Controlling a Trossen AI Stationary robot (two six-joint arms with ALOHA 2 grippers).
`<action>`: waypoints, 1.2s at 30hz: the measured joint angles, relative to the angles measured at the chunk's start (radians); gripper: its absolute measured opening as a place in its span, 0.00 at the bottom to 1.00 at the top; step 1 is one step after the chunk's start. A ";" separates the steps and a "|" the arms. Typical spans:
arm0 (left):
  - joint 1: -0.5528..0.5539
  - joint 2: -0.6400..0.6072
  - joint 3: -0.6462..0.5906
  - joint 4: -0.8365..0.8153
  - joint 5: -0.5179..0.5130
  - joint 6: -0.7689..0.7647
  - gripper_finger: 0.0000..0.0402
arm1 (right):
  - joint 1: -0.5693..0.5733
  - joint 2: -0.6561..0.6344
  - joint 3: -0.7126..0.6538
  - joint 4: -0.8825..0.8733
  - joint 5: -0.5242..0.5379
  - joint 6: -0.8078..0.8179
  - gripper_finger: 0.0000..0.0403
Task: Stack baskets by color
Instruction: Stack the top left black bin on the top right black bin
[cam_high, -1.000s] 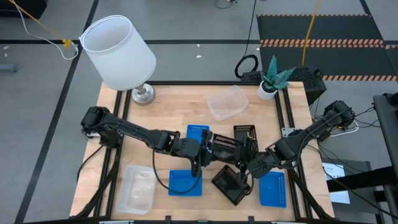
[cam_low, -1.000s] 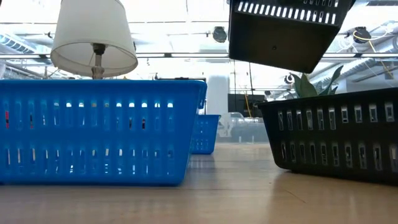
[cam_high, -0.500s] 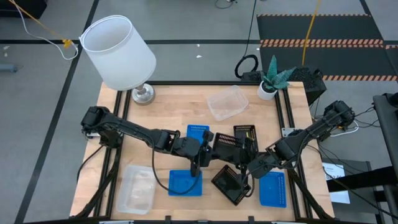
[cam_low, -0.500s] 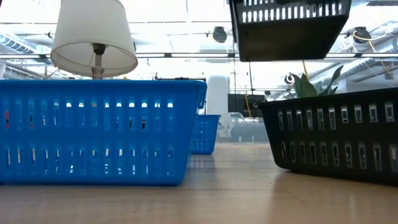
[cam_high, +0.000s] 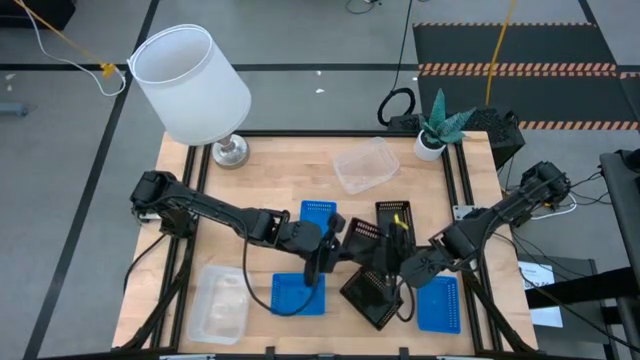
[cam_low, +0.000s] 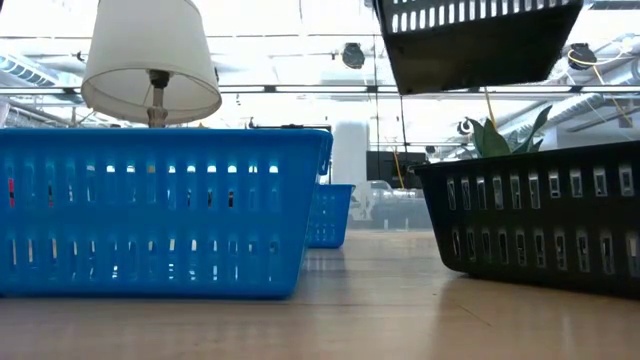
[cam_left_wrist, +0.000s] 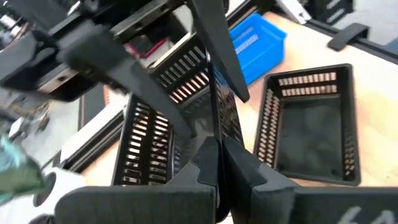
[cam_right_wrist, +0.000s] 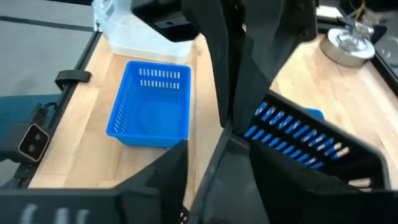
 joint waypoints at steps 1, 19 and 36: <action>0.000 0.000 0.000 0.000 0.014 0.015 0.02 | 0.006 -0.002 0.000 0.007 0.000 -0.013 0.47; 0.073 0.000 0.000 0.053 0.317 0.275 0.02 | 0.257 -0.132 0.091 -0.249 0.000 0.099 0.63; 0.202 0.000 0.000 0.007 0.537 0.352 0.02 | 0.244 -0.002 0.311 -0.618 -0.083 0.141 0.54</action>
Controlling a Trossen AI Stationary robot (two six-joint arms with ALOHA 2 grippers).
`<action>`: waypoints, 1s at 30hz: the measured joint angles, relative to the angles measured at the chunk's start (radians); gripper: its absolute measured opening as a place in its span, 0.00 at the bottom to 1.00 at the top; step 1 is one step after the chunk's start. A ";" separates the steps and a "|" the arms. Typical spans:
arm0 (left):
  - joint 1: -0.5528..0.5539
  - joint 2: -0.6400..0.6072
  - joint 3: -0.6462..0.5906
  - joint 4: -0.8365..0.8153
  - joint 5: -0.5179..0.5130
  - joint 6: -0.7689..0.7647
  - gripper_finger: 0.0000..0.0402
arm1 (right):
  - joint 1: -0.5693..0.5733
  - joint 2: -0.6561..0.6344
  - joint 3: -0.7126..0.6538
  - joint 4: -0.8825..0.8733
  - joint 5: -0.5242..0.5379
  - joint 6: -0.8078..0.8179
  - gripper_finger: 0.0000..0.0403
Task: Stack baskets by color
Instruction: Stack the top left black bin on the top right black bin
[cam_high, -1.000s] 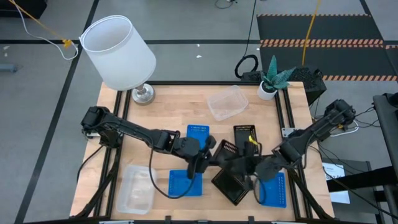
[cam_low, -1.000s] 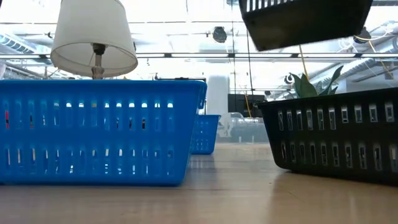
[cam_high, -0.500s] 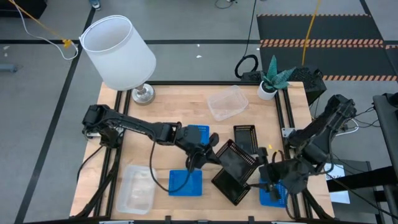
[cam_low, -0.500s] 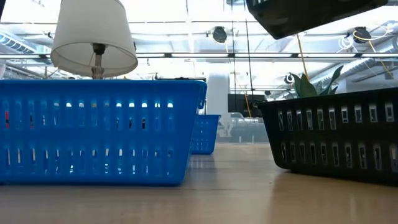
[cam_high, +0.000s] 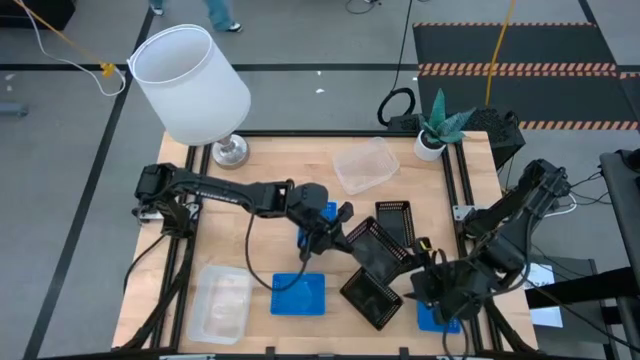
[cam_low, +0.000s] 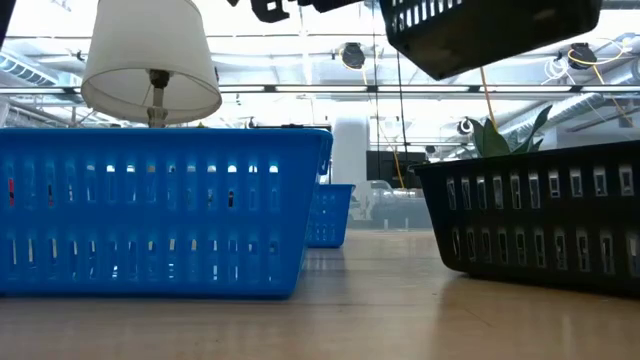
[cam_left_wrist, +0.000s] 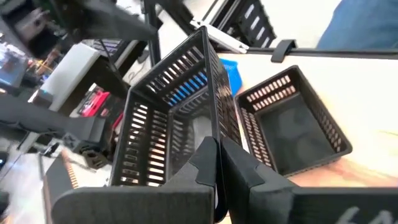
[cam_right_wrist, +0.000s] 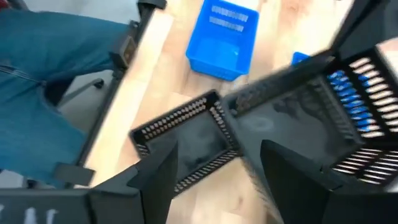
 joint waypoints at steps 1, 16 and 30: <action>0.003 0.000 0.000 0.000 0.024 0.002 0.02 | -0.010 0.000 -0.003 -0.006 -0.002 -0.007 0.53; 0.007 0.000 0.000 0.003 0.099 0.062 0.02 | -0.094 0.000 -0.089 0.037 -0.130 -0.036 0.43; 0.003 0.000 0.000 0.008 0.100 0.056 0.02 | -0.094 0.004 -0.094 0.058 -0.129 -0.062 0.25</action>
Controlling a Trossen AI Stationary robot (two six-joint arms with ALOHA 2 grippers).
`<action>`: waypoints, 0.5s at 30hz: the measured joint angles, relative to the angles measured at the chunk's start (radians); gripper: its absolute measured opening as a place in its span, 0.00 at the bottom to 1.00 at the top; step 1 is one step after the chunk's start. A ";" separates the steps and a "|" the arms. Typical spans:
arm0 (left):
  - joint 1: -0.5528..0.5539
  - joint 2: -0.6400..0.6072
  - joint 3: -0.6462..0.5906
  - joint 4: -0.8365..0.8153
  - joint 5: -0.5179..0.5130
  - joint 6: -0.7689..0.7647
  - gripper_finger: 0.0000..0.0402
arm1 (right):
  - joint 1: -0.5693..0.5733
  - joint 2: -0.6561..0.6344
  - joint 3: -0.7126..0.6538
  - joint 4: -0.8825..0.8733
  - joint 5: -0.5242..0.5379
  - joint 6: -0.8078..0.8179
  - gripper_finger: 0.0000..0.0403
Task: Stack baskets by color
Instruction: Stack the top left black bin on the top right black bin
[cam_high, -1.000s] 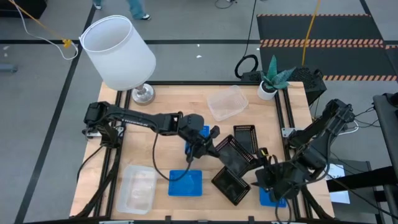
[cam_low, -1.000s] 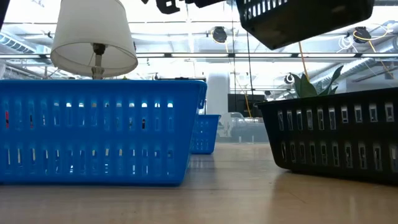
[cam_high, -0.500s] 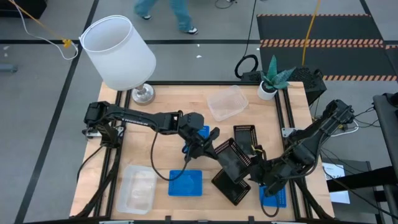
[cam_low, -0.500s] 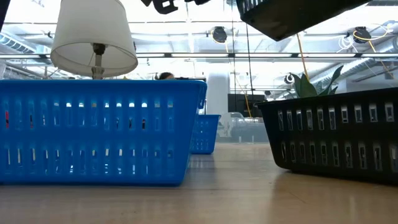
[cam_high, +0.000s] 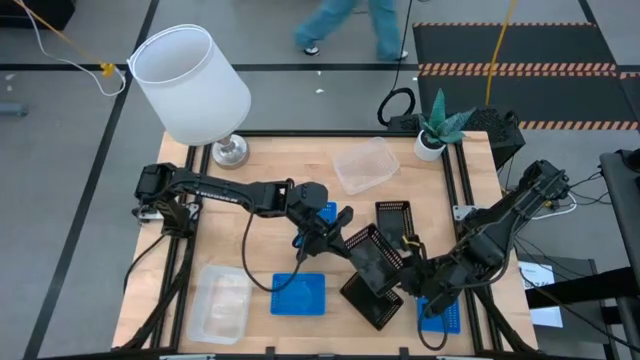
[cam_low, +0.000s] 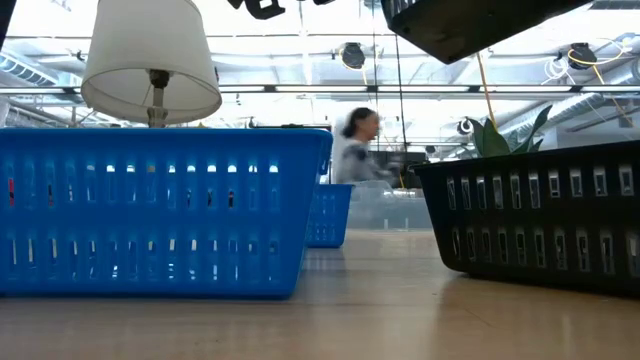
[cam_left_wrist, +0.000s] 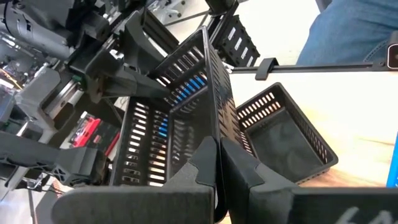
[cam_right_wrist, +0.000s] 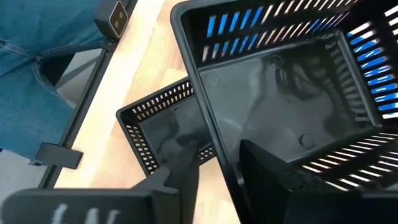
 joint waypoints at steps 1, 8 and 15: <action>0.000 0.000 0.000 0.000 0.000 0.000 0.02 | 0.000 0.000 0.000 0.000 0.000 0.000 0.23; -0.002 0.000 0.000 0.005 -0.031 -0.050 0.07 | 0.000 0.000 0.000 0.000 -0.001 0.006 0.03; -0.062 0.000 0.000 0.047 -0.348 -0.216 0.35 | 0.000 0.000 0.000 -0.064 0.006 0.093 0.01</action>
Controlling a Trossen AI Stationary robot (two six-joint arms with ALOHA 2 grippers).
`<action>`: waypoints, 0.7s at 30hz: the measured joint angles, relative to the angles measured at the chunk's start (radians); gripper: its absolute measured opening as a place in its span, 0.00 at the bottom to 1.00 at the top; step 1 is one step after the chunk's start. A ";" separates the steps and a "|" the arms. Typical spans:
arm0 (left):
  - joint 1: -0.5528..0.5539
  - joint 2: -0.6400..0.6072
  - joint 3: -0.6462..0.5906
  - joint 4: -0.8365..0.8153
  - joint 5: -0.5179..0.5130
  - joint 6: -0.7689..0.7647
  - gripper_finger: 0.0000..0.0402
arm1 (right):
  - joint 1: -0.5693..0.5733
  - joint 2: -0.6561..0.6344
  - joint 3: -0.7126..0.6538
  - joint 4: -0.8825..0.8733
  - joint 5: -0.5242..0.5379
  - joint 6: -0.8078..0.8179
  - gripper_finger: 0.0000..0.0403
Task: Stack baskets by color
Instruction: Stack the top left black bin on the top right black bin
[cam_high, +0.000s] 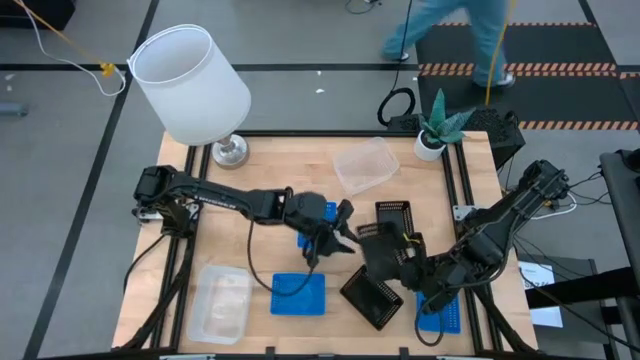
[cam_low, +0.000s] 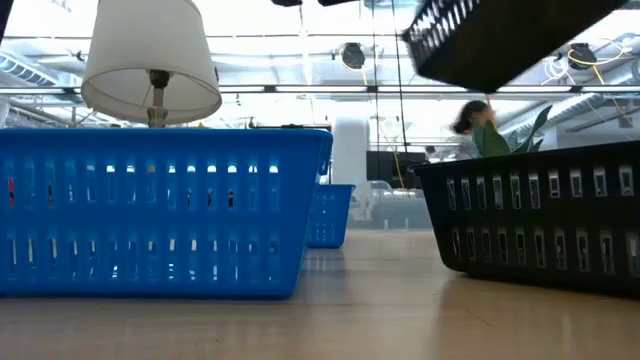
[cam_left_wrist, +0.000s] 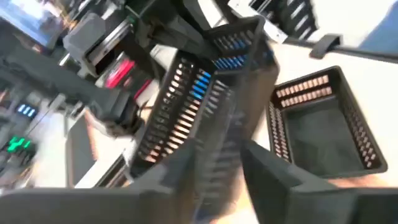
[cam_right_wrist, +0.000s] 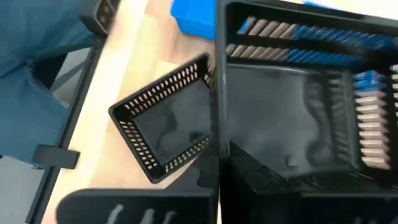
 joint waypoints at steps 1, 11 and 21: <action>-0.015 0.000 0.000 0.007 -0.045 -0.008 0.40 | 0.000 0.000 0.000 -0.030 0.000 0.026 0.01; -0.136 -0.062 0.000 -0.014 -0.462 -0.166 0.69 | 0.067 0.000 0.000 -0.223 -0.004 0.239 0.01; -0.151 -0.126 0.001 -0.184 -0.527 -0.454 0.61 | 0.114 0.000 -0.010 -0.300 0.060 0.331 0.01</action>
